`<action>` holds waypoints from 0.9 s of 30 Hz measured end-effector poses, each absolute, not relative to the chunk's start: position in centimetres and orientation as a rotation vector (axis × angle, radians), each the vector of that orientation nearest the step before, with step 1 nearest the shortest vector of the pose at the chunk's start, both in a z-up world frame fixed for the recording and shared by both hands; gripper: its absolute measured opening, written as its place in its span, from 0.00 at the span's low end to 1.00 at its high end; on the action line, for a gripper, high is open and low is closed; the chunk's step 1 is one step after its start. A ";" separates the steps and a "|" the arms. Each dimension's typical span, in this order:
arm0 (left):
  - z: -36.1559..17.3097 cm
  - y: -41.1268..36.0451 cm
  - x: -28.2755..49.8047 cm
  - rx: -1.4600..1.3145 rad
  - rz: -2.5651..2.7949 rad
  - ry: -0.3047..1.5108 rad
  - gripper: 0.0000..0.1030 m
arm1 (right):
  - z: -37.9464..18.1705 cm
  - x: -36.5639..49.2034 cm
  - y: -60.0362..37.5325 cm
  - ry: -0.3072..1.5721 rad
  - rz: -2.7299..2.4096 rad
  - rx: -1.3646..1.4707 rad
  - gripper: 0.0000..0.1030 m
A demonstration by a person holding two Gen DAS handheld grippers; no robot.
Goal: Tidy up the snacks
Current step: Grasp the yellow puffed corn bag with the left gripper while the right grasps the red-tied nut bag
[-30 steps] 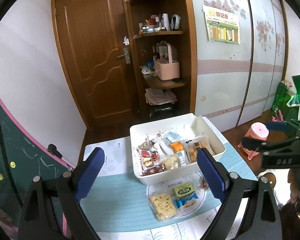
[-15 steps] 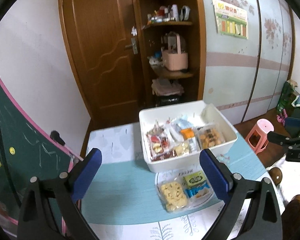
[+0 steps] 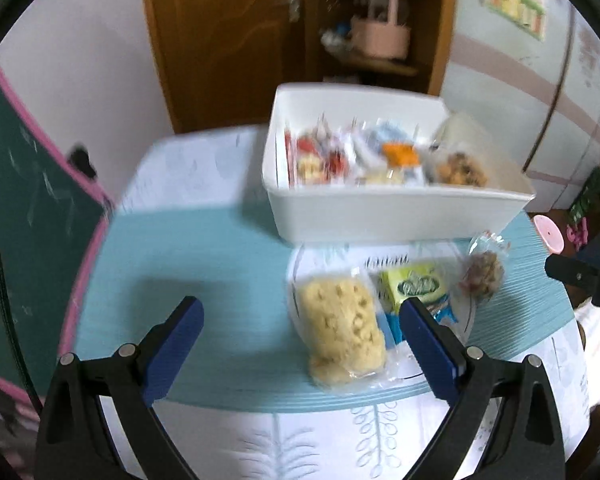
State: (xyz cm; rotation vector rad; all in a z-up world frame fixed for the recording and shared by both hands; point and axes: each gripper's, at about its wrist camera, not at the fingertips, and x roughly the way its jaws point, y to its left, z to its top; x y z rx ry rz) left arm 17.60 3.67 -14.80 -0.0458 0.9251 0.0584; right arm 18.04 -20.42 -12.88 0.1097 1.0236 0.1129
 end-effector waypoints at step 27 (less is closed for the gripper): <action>-23.0 2.9 20.2 -0.160 0.159 1.040 0.95 | -21.3 22.0 -17.2 1.046 0.046 0.152 0.64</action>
